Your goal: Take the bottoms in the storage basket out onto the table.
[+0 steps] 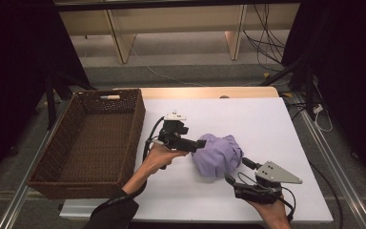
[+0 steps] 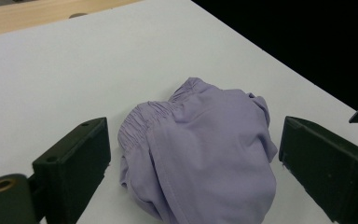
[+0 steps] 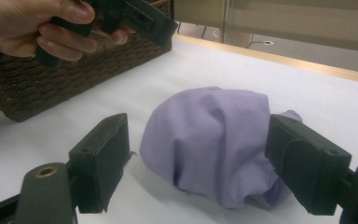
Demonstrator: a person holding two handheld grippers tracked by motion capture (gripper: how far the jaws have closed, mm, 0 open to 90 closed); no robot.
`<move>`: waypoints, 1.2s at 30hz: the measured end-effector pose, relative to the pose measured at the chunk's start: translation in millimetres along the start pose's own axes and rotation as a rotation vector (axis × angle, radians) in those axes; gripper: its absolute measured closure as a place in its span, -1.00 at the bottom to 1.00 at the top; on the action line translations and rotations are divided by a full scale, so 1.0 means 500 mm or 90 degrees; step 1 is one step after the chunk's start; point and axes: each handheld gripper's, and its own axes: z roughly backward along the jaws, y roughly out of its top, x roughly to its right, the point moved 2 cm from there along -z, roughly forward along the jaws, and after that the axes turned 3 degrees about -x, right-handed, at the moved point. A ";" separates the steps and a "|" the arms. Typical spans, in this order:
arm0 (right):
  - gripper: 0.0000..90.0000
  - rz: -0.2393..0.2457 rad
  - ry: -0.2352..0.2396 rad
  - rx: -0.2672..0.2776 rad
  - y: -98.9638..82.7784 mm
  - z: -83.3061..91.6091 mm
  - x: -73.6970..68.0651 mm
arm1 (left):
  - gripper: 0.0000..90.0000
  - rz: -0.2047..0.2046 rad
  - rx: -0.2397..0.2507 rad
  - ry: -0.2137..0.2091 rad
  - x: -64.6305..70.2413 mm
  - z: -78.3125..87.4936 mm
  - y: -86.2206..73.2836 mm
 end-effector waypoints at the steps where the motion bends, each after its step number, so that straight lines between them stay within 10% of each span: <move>1: -0.49 0.000 0.002 0.001 0.000 0.000 0.000 | -0.82 0.002 0.004 0.000 0.000 0.002 -0.001; 36: -0.49 0.000 0.011 0.005 -0.002 -0.002 0.002 | -0.88 -0.012 0.089 0.012 -0.002 0.060 -0.024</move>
